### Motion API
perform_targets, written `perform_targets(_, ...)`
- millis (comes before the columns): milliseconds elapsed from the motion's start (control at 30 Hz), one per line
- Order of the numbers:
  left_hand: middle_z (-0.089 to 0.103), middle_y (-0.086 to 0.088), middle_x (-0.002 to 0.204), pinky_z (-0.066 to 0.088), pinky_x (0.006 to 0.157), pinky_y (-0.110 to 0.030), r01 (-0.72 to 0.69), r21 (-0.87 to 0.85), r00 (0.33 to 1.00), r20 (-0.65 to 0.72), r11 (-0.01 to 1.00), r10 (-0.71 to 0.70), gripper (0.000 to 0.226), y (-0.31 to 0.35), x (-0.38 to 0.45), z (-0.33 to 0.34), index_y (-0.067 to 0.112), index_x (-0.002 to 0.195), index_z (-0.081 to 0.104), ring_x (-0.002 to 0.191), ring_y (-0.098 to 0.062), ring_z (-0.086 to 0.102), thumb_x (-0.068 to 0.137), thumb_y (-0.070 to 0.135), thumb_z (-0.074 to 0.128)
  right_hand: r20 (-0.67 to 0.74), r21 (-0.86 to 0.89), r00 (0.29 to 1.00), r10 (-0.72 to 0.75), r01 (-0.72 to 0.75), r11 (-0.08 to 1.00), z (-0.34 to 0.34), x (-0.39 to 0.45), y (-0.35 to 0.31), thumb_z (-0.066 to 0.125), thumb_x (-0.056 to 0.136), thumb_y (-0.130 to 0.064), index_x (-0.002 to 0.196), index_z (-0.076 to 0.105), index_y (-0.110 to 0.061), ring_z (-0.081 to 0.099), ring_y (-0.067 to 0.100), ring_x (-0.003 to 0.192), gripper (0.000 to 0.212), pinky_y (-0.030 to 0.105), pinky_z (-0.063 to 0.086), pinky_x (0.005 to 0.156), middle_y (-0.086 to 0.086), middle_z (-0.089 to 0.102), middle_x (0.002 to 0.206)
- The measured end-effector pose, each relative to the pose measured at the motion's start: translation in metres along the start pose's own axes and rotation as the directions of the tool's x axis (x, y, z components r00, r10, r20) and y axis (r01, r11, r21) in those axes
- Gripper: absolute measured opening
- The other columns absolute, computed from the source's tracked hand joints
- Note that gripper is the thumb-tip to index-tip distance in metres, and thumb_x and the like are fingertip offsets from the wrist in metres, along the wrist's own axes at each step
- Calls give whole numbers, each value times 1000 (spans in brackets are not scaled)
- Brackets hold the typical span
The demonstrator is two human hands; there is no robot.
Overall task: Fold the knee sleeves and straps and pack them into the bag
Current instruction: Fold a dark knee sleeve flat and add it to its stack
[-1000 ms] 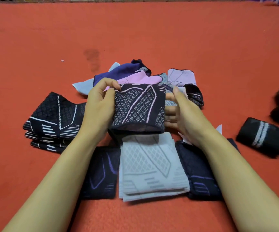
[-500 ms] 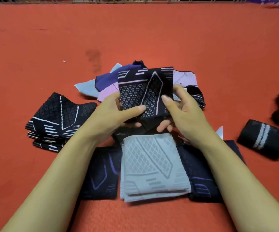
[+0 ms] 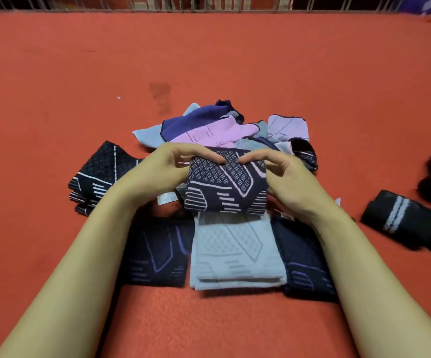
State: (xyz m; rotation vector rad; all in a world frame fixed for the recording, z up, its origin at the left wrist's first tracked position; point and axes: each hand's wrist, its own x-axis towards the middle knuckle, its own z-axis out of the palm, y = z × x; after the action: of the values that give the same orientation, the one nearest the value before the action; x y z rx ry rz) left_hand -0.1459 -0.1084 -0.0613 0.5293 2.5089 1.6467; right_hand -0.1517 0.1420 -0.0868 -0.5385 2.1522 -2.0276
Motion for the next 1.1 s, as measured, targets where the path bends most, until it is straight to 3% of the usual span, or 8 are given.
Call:
perform_targets(167, 78, -17, 111, 60, 76, -23, 248, -243, 968, 97, 938, -231, 56, 11, -12, -13, -3, 117, 70, 98, -22, 76, 91, -23, 25, 154, 3, 985, 70, -72, 997, 2, -7, -9, 41, 103, 8, 118, 72, -18, 65, 20, 87, 43, 17, 51, 65, 8, 76, 114)
perform_targets(300, 79, -12, 95, 59, 92, -34, 258, -306, 966, 91, 916, -242, 36, 19, -34, -32, -2, 112, 76, 99, -28, 71, 93, -6, 46, 274, 2, 961, 34, -36, 999, 8, -10, -14, 44, 100, 11, 131, 68, -17, 68, 18, 80, 47, 27, 54, 68, 1, 75, 102)
perform_targets(433, 57, 7, 46, 36, 43, -8, 227, -52, 969, -93, 973, -231, 17, 18, -62, -48, 8, 110, 73, 40, 2, 49, 102, 6, 58, 273, -96, 961, 46, -20, 995, 17, -7, -11, 53, 105, -4, 140, 60, -27, 75, 29, 81, 42, 26, 56, 74, 10, 76, 104)
perform_targets(567, 65, -24, 88, 34, 61, -37, 266, 26, 963, -60, 964, -264, 53, 2, -92, -88, 21, 112, 79, 76, -27, 51, 74, 58, 86, 280, -473, 960, 23, 117, 873, 26, -4, 4, 58, 102, -15, 123, 68, -40, 72, 16, 76, 34, 33, 56, 80, -5, 77, 92)
perform_targets(733, 73, -13, 97, 55, 61, -17, 289, -17, 955, -65, 957, -290, 18, -3, -118, -108, 10, 101, 78, 74, -11, 70, 97, 3, 62, 300, -624, 954, -19, 211, 752, 41, -2, 16, 62, 97, -22, 110, 76, -40, 66, 6, 80, 26, 30, 51, 78, -19, 73, 87)
perform_targets(900, 68, -7, 124, 56, 87, -34, 317, 137, 946, 31, 938, -324, 35, -15, -143, -147, 23, 121, 68, 102, -14, 64, 101, -3, 55, 286, -650, 958, 18, 180, 738, 37, 0, 16, 60, 97, -23, 110, 76, -41, 67, -1, 94, 26, 31, 53, 91, -25, 74, 99)
perform_targets(1033, 73, 9, 108, 55, 91, -35, 423, 375, 896, -38, 825, -442, 58, -40, -150, -148, 41, 108, 68, 96, -10, 65, 97, -13, 51, 295, -666, 956, 7, 200, 718, 39, 1, 18, 61, 97, -23, 108, 76, -40, 67, -2, 97, 25, 36, 53, 95, -27, 74, 100)
perform_targets(1100, 72, 5, 106, 54, 91, -36, 459, 443, 877, -84, 770, -474, 44, -56, -149, -140, 43, 102, 65, 94, -11, 64, 90, 2, 58, 299, -665, 954, -4, 212, 716, 41, 1, 18, 61, 97, -23, 107, 75, -41, 67, -1, 97, 25, 38, 53, 94, -27, 74, 99)
